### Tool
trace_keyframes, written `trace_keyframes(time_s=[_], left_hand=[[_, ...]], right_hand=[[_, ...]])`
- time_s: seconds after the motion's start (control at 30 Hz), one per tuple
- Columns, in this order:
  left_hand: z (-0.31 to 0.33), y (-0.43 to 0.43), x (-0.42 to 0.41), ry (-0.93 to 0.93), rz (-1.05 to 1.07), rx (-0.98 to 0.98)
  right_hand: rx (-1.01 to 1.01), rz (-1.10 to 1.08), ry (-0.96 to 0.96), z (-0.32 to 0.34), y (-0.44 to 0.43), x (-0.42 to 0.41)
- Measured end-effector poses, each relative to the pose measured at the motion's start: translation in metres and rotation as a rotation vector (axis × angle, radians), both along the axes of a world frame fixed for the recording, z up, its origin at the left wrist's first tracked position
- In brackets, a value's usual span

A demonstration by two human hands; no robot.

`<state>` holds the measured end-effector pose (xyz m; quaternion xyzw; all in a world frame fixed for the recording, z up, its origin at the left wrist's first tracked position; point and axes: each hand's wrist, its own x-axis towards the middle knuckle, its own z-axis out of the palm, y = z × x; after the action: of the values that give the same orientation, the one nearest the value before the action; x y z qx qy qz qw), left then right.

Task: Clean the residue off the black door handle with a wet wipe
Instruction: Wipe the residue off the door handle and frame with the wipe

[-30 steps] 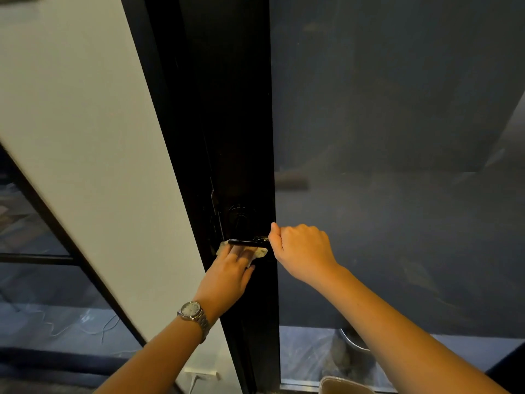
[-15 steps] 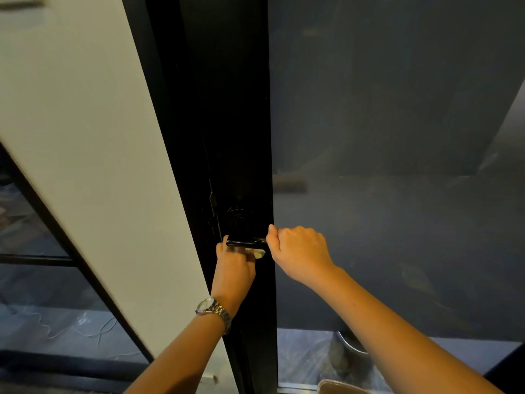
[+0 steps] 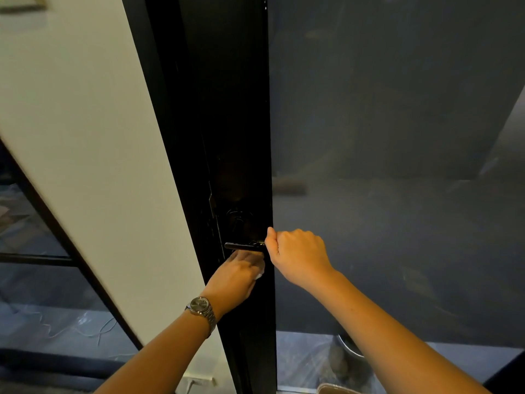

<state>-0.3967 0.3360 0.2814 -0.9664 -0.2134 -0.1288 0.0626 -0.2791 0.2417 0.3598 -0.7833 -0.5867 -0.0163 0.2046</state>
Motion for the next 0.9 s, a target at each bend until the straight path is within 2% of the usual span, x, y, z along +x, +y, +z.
trace_keyframes(time_s=[0.13,0.2,0.47,0.53,0.67,0.9], left_hand=[[0.006,0.002,-0.002,-0.265,0.241,-0.293],[0.007,0.001,-0.002,-0.331,0.280,-0.298],[0.005,0.004,-0.010,-0.059,-0.017,-0.144],[0.005,0.005,-0.010,-0.158,0.055,-0.228],[0.005,-0.003,-0.004,-0.485,0.332,-0.435],[0.002,-0.009,0.003,-0.723,0.490,-0.603]], right_hand=[[0.003,0.011,-0.001,-0.002,0.001,0.000],[0.005,0.009,0.009,-0.003,0.001,0.000],[-0.010,-0.013,0.016,0.001,0.000,-0.001],[-0.013,-0.011,0.021,0.001,0.000,-0.002],[-0.003,-0.015,0.023,0.000,0.000,-0.003],[0.018,-0.018,0.042,-0.001,0.001,-0.003]])
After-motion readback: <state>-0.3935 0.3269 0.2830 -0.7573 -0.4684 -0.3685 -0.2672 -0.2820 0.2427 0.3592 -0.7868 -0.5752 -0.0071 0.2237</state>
